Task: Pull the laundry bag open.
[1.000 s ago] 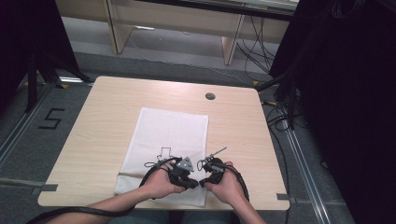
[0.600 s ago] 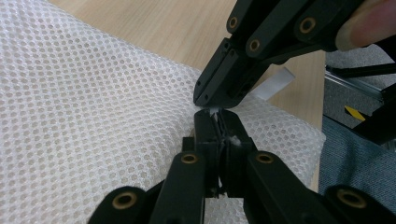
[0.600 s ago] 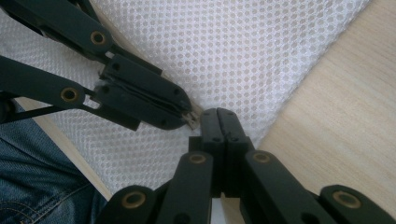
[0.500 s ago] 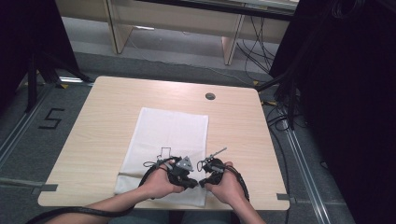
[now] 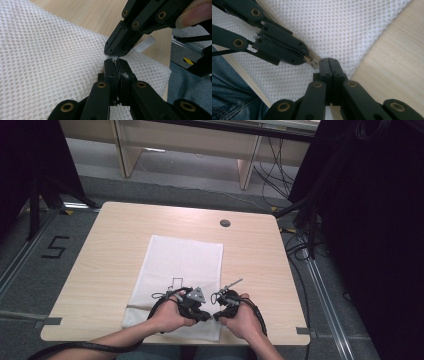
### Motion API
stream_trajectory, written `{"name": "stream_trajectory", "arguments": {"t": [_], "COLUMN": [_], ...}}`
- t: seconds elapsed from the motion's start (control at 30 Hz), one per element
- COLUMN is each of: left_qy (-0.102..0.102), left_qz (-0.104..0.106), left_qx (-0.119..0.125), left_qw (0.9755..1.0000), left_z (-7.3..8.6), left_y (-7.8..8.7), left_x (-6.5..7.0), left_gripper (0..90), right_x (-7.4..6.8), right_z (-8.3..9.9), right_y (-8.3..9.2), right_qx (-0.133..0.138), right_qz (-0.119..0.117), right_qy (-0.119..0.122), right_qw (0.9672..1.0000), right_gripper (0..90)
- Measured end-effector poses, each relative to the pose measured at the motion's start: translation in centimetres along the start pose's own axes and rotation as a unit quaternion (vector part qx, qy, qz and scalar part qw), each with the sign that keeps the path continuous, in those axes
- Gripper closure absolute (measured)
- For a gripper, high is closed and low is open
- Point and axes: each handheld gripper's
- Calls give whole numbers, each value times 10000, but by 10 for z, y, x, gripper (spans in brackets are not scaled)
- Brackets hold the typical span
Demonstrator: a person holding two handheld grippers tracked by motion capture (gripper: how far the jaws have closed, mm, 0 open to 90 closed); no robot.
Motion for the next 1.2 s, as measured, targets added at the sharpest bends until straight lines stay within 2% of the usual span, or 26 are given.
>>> {"name": "stream_trajectory", "arguments": {"t": [0.07, 0.17, 0.2, 0.23, 0.27, 0.3, 0.43, 0.47, 0.5, 0.57, 0.63, 0.73, 0.77, 0.8, 0.83, 0.87, 0.9, 0.97, 1.0, 1.03, 1.13, 1.2], "left_qy": [63, 128, 195, 131, 131, 85, 103, 66, 155, 158, 170, -10, 34, 34, 97, 97, 217, 162, 178, 155, 117, 127], "left_qz": [0, 74, 68, 60, 60, 59, 65, 86, 111, 99, 91, 52, 48, 48, 82, 82, 80, 87, 64, 66, 98, 98], "left_qx": [51, 98, 120, 81, 81, 67, 77, 80, 86, 104, 84, 36, 63, 63, 94, 94, 112, 122, 93, 90, 106, 120], "left_qw": [10000, 9998, 9997, 9999, 9999, 9999, 9999, 9999, 9998, 9998, 9998, 10000, 10000, 10000, 9999, 9999, 9997, 9998, 9998, 9998, 9998, 9998], "left_z": [0, 1, 3, 4, 4, 4, 2, 3, 4, 4, 3, 1, 2, 2, 4, 4, 5, 5, 5, 5, 5, 5], "left_y": [2, 8, 9, 9, 9, 9, 10, 10, 10, 10, 10, 12, 15, 15, 17, 17, 18, 18, 18, 18, 18, 18], "left_x": [0, -5, -5, -6, -6, -4, -4, -5, -6, -5, -4, -3, -4, -4, -5, -5, -5, -5, -5, -5, -5, -5], "left_gripper": [878, 878, 878, 878, 878, 878, 878, 878, 877, 877, 878, 878, 878, 878, 878, 878, 878, 878, 878, 878, 878, 878], "right_x": [-2, -1, -2, 1, 1, -2, 0, 0, 0, -1, -1, -2, -2, -2, -2, -1, -1, -1, -3, -1, -1, -2], "right_z": [0, 0, 0, 0, 0, -1, 0, 0, 0, 0, 0, 0, 0, 0, 0, 0, 0, 0, 0, 0, 0, 0], "right_y": [1, 1, 2, 1, 1, 2, 1, 1, 2, 2, 2, 1, 1, 1, 1, 1, 1, 1, 2, 1, 1, 2], "right_qx": [-10, 12, -55, 27, 27, -71, 3, 3, -16, -44, -11, -2, 17, 17, -12, -11, -17, -16, -43, 21, 2, -48], "right_qz": [-8, 0, -6, -36, -36, 2, 4, 4, -56, -48, -56, 13, 21, 21, 37, 4, -14, 1, 22, 10, -11, 10], "right_qy": [-93, 3, -125, 73, 73, -147, 5, 5, -64, -140, -86, -78, 30, 30, -70, -38, -39, -41, -120, 27, -18, -134], "right_qw": [10000, 10000, 9999, 10000, 10000, 9999, 10000, 10000, 10000, 9999, 9999, 10000, 10000, 10000, 10000, 10000, 10000, 10000, 9999, 10000, 10000, 9999], "right_gripper": [900, 900, 900, 900, 900, 900, 900, 900, 900, 900, 900, 900, 900, 900, 900, 900, 900, 900, 900, 900, 900, 900]}}
Point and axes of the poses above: each handheld gripper's, and its own axes: y roughly backward along the jaws, z roughly out of its underside, x roughly to its right, and after that the axes turned 4 degrees about -y, right-handed
